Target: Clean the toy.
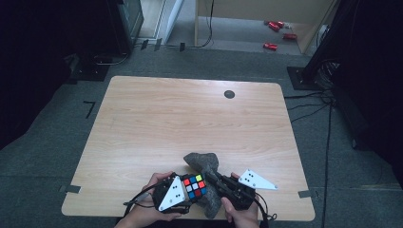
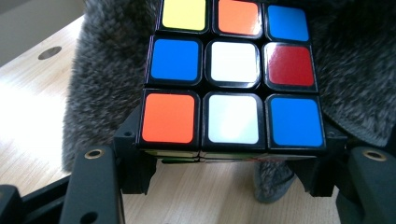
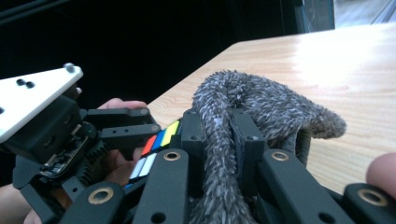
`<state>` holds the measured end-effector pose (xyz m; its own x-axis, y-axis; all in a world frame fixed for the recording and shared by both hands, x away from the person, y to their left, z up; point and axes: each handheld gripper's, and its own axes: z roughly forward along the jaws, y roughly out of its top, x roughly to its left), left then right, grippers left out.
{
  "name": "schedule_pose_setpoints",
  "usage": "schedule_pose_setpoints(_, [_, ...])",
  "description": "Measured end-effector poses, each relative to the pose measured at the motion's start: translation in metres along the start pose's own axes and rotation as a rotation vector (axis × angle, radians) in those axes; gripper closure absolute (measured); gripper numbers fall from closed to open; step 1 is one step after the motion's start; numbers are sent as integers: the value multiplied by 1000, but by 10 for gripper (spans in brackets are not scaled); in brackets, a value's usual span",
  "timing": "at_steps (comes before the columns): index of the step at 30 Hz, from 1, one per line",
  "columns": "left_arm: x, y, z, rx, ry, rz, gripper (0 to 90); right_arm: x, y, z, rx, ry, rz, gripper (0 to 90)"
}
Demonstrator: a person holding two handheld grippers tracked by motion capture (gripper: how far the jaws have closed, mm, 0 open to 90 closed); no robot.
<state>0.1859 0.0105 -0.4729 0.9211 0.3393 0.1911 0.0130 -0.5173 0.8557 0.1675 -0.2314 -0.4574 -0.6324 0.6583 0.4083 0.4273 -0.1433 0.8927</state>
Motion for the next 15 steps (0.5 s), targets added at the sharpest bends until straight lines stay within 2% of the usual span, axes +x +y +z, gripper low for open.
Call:
schedule_pose_setpoints(2, [0,0,-1,-4,3,-3,347,-1,0,0,-1,1,0,791])
schedule_pose_setpoints(5, [6,1,-6,-29,15,-29,347,-10,-4,2,31,-27,33,793])
schedule_pose_setpoints(10, [22,0,-19,-77,42,-101,347,-13,-7,4,52,-42,11,792])
schedule_pose_setpoints(12, [31,0,-26,-112,37,-148,347,-13,-9,5,61,-35,5,791])
schedule_pose_setpoints(14, [36,0,-31,-138,28,-180,347,-12,-12,7,74,1,2,788])
schedule_pose_setpoints(15, [36,0,-31,-138,28,-180,347,-10,-14,10,86,32,-4,786])
